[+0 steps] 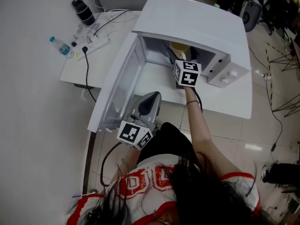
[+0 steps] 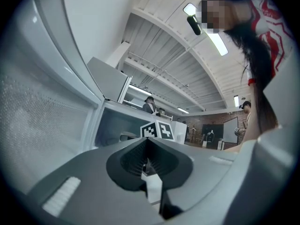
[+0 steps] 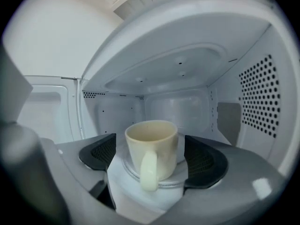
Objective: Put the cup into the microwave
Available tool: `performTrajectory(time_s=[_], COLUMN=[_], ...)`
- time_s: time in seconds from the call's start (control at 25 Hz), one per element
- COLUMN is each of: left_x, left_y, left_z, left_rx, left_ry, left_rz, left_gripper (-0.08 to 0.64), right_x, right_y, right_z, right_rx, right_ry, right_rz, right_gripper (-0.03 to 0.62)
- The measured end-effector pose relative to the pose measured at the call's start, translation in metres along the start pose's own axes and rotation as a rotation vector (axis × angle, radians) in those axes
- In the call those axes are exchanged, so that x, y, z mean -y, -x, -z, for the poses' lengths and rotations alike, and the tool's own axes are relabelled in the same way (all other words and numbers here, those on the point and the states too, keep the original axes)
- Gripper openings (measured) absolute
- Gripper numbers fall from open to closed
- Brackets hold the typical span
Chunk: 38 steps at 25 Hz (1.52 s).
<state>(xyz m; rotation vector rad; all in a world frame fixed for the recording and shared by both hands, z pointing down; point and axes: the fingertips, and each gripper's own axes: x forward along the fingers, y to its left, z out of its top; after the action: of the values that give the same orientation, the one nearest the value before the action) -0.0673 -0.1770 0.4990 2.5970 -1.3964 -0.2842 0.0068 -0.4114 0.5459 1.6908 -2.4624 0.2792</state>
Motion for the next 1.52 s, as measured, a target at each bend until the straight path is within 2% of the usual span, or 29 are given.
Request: performTrajectory(time_s=[0.24,0.52,0.76,1.24,1.52], left_x=[0.010,0.030,0.053,0.086,0.114], left_y=[0.005,0.017,0.034,0.057,0.050], left_z=[-0.028,-0.072,-0.104,-0.110,-0.106], left_rx=[0.006,0.013,0.019,0.043,0.057], left_ry=[0.014,0.027,0.018,0.020,0.012], left_rz=[0.001,0.007,0.031,0.021,-0.008], left_gripper=[-0.002,-0.002,-0.002,-0.002,-0.002], right_x=[-0.012,-0.030,-0.047,-0.062,-0.046], right_y=[0.052,0.120,0.185,0.258,0.300], right_z=[0.012,-0.025,-0.062,-0.067,-0.085], right_rx=[-0.029,0.007,0.051,0.060,0.117], right_ry=[-0.061,-0.058,-0.055,-0.014,-0.015], right_rz=[0.002,0.018,0.026,0.005,-0.040], right_gripper=[0.444,0.206,0.070,0.018,0.005])
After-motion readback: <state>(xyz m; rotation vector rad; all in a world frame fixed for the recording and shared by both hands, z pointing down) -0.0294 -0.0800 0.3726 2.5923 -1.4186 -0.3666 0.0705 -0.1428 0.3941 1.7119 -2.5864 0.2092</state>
